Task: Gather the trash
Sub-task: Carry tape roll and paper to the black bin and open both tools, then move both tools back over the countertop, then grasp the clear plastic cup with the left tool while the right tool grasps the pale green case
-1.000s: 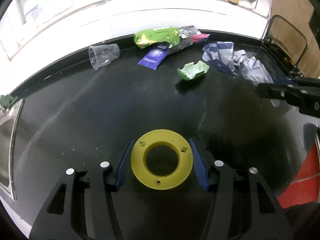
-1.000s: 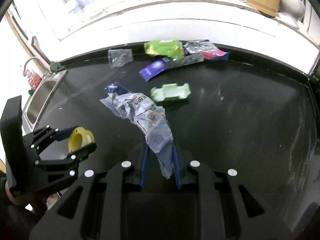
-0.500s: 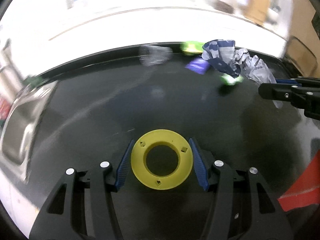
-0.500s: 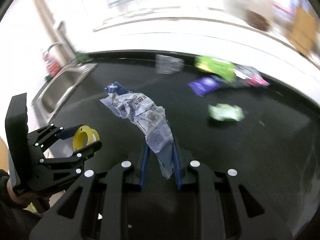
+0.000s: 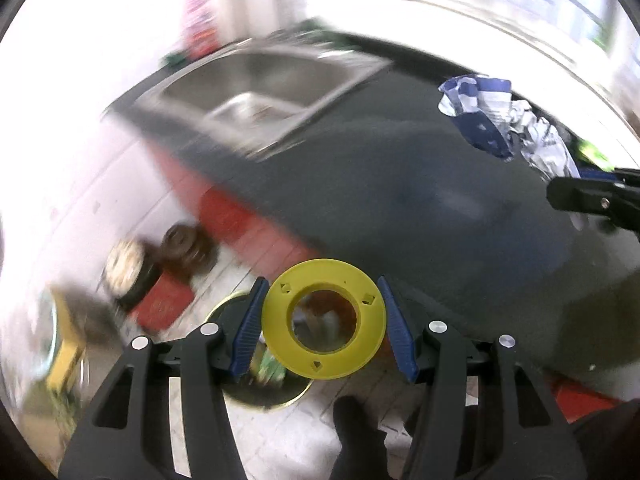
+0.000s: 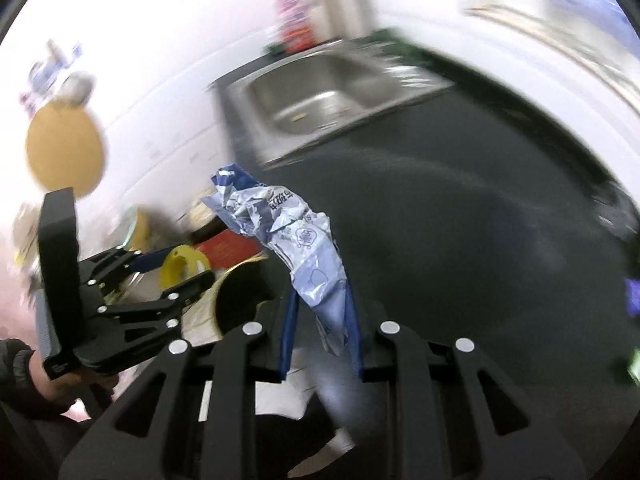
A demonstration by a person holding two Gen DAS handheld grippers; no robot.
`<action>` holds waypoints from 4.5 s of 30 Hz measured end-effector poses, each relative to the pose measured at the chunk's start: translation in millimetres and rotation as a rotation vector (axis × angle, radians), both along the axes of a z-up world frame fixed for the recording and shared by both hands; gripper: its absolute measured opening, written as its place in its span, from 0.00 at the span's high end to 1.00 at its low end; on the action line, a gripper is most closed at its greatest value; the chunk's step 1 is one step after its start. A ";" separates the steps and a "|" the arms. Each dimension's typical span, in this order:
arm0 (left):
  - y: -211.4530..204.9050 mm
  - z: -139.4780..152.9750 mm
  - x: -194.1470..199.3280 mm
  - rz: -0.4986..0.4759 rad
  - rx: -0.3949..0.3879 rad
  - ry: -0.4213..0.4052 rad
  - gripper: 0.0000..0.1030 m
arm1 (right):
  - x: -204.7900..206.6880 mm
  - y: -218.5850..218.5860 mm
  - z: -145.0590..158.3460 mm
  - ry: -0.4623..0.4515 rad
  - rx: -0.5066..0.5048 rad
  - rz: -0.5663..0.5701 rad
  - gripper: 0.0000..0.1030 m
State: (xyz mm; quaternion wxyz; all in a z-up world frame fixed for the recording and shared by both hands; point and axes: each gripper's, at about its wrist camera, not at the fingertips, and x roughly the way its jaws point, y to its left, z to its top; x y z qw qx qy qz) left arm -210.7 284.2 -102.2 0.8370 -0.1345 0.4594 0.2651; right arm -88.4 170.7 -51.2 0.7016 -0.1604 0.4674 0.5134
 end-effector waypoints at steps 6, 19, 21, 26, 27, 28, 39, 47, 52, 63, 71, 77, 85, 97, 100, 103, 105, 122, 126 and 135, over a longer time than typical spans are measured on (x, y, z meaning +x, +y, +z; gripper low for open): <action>40.2 -25.3 -67.7 0.135 -0.069 0.007 0.47 | -53.0 76.2 -22.6 0.084 -0.066 0.148 0.78; 71.6 -58.5 -86.8 0.167 -0.134 -0.024 0.47 | -86.1 155.5 -72.4 0.189 -0.214 0.182 0.77; 74.1 -58.7 -86.6 0.167 -0.132 -0.028 0.47 | -87.7 157.0 -71.3 0.182 -0.217 0.184 0.77; 82.2 -57.9 -88.9 0.174 -0.143 -0.049 0.20 | -90.9 161.3 -66.9 0.178 -0.211 0.184 0.65; 83.7 -57.7 -90.1 0.182 -0.134 -0.050 0.18 | -90.9 163.6 -67.5 0.178 -0.215 0.180 0.43; 85.0 -57.5 -91.2 0.188 -0.128 -0.052 0.18 | -90.1 164.3 -66.8 0.179 -0.212 0.172 0.36; 79.7 -59.7 -85.7 0.181 -0.138 -0.021 0.18 | -65.0 138.9 -52.7 0.193 -0.169 0.110 0.36; 39.0 -33.3 -13.8 0.004 -0.122 -0.041 0.12 | -4.5 57.6 -21.4 0.113 -0.098 -0.073 0.28; -22.0 -7.3 68.5 -0.230 -0.100 -0.067 0.12 | 52.6 -46.5 0.0 0.059 -0.055 -0.309 0.27; -202.1 25.4 217.0 -0.685 -0.061 -0.098 0.12 | 131.2 -293.6 13.1 -0.015 -0.017 -0.831 0.23; -275.7 22.3 275.9 -0.816 -0.020 -0.072 0.11 | 152.6 -395.6 -4.9 0.021 -0.007 -1.006 0.23; -279.8 17.6 319.4 -0.827 0.020 -0.055 0.11 | 173.2 -405.6 -16.4 0.038 -0.020 -1.004 0.23; -266.8 11.1 412.6 -0.832 0.086 -0.077 0.11 | 208.5 -395.9 -37.2 0.072 -0.042 -0.964 0.23; -260.8 -37.7 532.2 -0.830 0.040 -0.035 0.11 | 265.5 -389.1 -85.2 0.150 -0.128 -0.922 0.23; -265.5 -46.4 542.5 -0.835 0.024 -0.025 0.12 | 273.3 -384.3 -99.3 0.180 -0.149 -0.902 0.23; -271.0 -53.3 545.1 -0.845 0.012 -0.009 0.42 | 276.5 -376.0 -109.3 0.182 -0.178 -0.876 0.23; -270.9 -53.8 544.2 -0.840 0.003 -0.017 0.49 | 275.9 -373.6 -111.8 0.192 -0.171 -0.870 0.23; -254.0 -10.0 421.6 -0.808 -0.053 -0.009 0.61 | 248.5 -355.1 -96.4 0.203 -0.065 -0.830 0.87; -243.1 5.1 375.6 -0.791 -0.053 -0.025 0.61 | 229.2 -353.0 -73.5 0.176 -0.033 -0.806 0.87; -242.6 22.1 295.2 -0.755 -0.063 -0.059 0.61 | 179.3 -326.8 -32.0 0.091 -0.016 -0.738 0.87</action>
